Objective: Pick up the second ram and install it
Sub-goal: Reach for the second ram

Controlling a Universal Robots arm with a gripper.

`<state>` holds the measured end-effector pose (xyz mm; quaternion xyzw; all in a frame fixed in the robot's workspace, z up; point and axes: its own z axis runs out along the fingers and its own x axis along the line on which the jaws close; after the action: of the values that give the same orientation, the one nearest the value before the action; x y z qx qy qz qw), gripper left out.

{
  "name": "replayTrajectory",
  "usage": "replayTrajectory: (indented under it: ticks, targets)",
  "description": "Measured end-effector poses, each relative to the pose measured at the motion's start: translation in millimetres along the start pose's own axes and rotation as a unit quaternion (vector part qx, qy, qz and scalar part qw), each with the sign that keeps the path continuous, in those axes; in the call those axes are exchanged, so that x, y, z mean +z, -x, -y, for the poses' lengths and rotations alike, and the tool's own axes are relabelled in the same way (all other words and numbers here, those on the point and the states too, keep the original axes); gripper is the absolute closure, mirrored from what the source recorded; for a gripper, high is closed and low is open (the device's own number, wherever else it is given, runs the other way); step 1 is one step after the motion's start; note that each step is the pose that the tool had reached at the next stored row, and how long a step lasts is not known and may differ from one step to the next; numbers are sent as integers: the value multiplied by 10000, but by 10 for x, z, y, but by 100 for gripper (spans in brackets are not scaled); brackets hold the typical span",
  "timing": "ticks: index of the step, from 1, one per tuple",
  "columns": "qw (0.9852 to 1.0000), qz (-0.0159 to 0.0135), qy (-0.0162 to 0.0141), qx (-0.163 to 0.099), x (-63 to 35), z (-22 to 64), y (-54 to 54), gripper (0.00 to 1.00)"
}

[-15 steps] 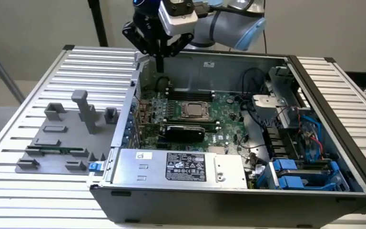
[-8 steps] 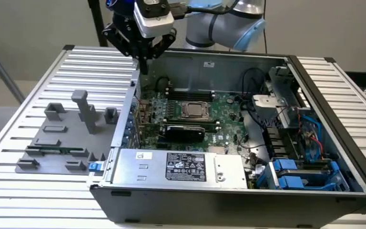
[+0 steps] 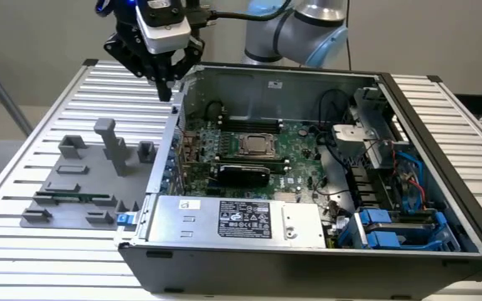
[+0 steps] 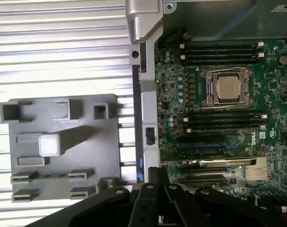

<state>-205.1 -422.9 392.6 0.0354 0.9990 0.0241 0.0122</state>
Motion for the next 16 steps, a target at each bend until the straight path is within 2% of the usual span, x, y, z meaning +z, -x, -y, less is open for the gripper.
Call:
replayTrajectory:
  ticks: [16]
  targets:
    - [10000,29,2,-2,-26,222,-713,100]
